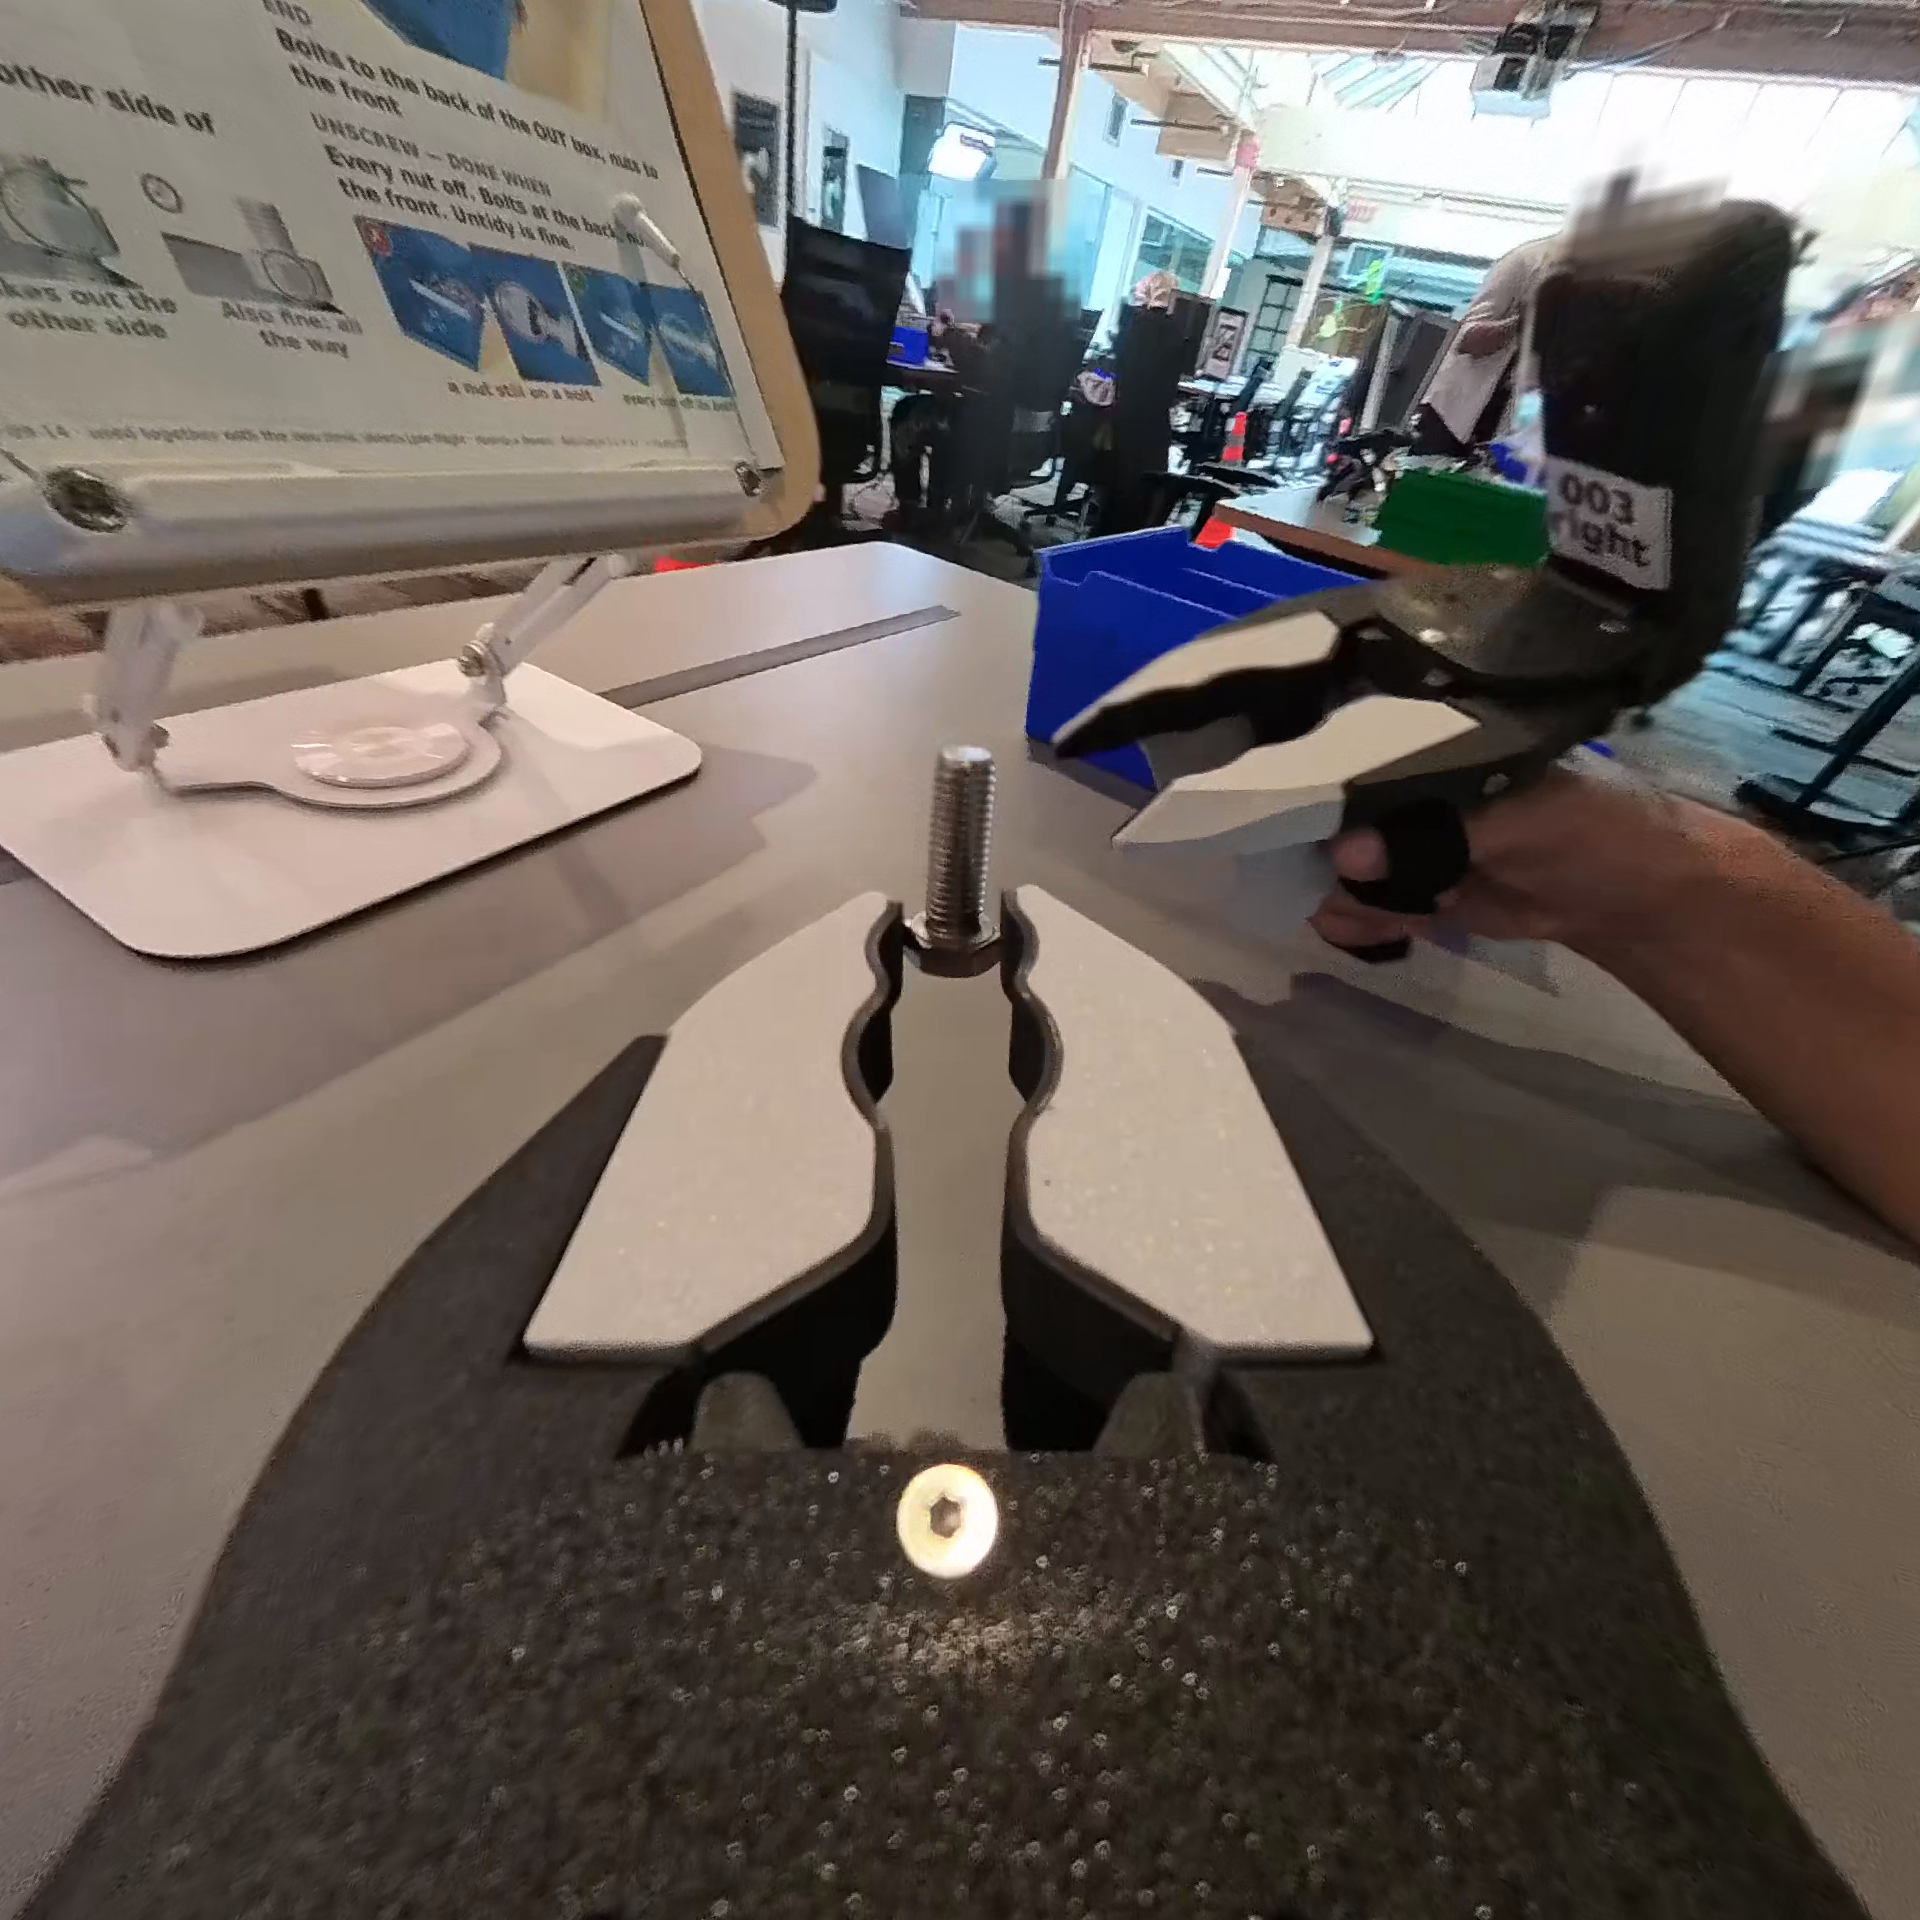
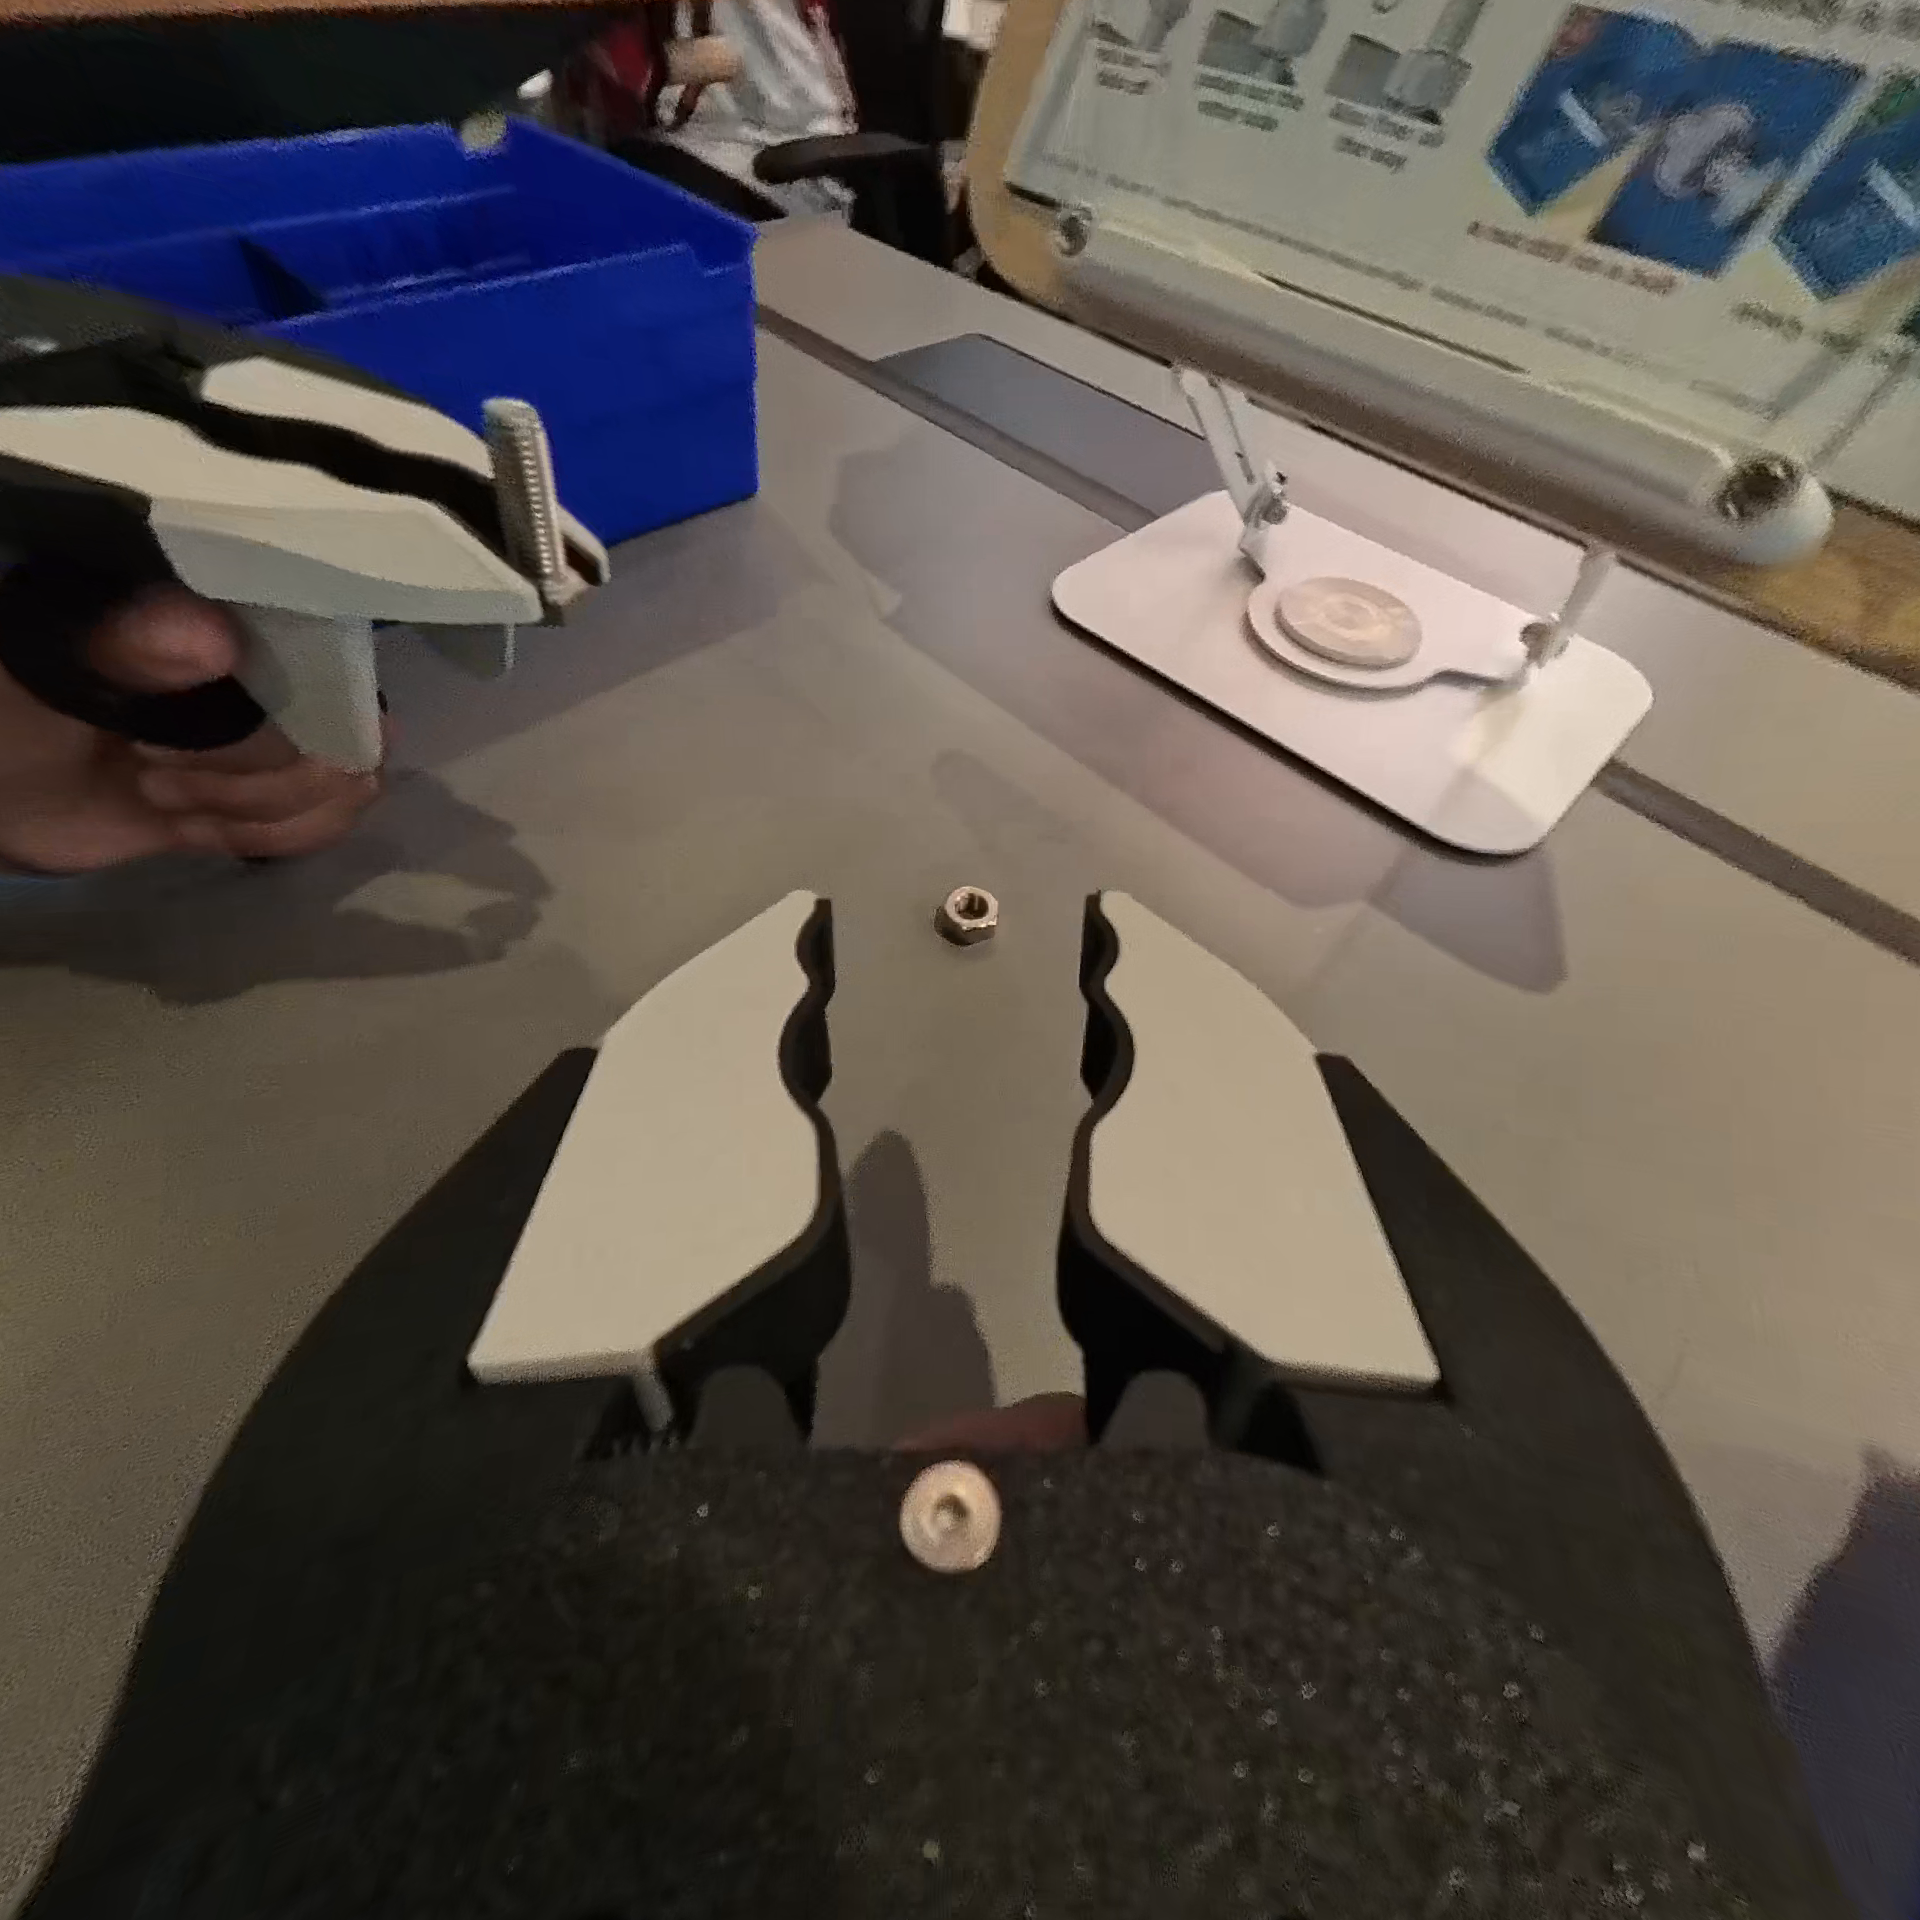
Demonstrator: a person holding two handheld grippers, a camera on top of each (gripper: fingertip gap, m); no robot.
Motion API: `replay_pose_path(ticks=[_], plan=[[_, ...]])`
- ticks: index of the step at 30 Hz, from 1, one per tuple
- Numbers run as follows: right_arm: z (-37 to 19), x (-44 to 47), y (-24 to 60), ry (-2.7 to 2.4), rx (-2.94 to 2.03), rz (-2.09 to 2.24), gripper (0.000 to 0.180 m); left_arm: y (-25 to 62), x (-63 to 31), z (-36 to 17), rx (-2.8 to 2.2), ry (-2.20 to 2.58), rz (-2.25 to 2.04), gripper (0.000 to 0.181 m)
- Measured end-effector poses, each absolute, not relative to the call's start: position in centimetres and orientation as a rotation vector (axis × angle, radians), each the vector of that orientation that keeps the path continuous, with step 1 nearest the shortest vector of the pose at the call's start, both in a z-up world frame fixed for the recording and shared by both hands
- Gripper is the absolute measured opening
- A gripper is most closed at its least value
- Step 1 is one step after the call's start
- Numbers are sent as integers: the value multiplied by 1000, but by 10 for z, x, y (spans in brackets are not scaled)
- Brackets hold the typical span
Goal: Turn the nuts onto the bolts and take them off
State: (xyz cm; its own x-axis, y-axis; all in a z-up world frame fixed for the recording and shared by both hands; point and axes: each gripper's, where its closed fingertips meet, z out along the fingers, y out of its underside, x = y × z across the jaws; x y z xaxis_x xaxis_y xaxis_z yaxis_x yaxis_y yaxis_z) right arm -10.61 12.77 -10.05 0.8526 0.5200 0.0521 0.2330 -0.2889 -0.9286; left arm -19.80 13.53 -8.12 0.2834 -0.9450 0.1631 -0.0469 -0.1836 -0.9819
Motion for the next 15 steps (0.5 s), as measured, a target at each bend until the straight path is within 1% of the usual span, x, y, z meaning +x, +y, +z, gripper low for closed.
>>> replay_pose_path(ticks=[2,5,8,11,15], plan=[[-100,-110,134,-753,-1907,223,46,134,-199,-79,-1507,951,-1122,17],[-114,-116,148,-1202,-1990,44,49,133,-202,-72,-1480,963,-1117,17],[-137,-121,163,-1614,-2019,-2,37,132,-206,-66,-1455,958,-1128,17],[-161,-111,180,-1823,-2119,-21,40,132,-207,-66,-1454,958,-1144,17],[-174,-129,187,-1922,-2110,104,41,134,-206,-70,-1472,969,-1148,17]])
